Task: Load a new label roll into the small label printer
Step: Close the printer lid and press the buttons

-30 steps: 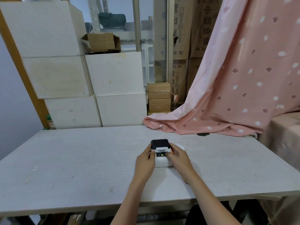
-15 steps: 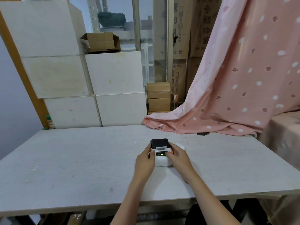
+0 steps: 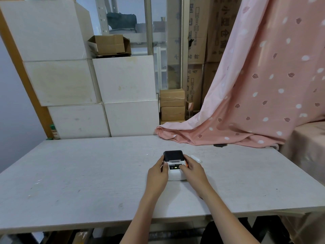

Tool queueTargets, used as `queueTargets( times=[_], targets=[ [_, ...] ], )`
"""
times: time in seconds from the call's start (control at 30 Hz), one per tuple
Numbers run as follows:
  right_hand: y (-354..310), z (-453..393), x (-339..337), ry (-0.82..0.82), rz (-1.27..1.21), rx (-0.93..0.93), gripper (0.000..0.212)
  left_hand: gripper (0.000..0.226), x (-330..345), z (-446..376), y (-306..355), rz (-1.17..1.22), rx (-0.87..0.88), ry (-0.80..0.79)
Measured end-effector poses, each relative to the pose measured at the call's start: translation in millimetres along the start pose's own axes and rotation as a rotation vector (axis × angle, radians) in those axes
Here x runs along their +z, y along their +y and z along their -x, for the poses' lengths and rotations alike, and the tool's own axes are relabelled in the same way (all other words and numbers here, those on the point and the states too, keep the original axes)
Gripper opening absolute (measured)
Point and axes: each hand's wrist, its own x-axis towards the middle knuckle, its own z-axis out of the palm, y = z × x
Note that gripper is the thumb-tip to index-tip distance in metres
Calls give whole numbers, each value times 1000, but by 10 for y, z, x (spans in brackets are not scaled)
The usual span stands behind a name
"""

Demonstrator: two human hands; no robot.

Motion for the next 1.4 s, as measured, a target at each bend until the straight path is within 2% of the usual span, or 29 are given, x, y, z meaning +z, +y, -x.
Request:
queueTargets(
  times=[1.4],
  targets=[
    [68,-42,-16,-2,-31,8,49,43,-3,-8,-34,20,12,5]
  ],
)
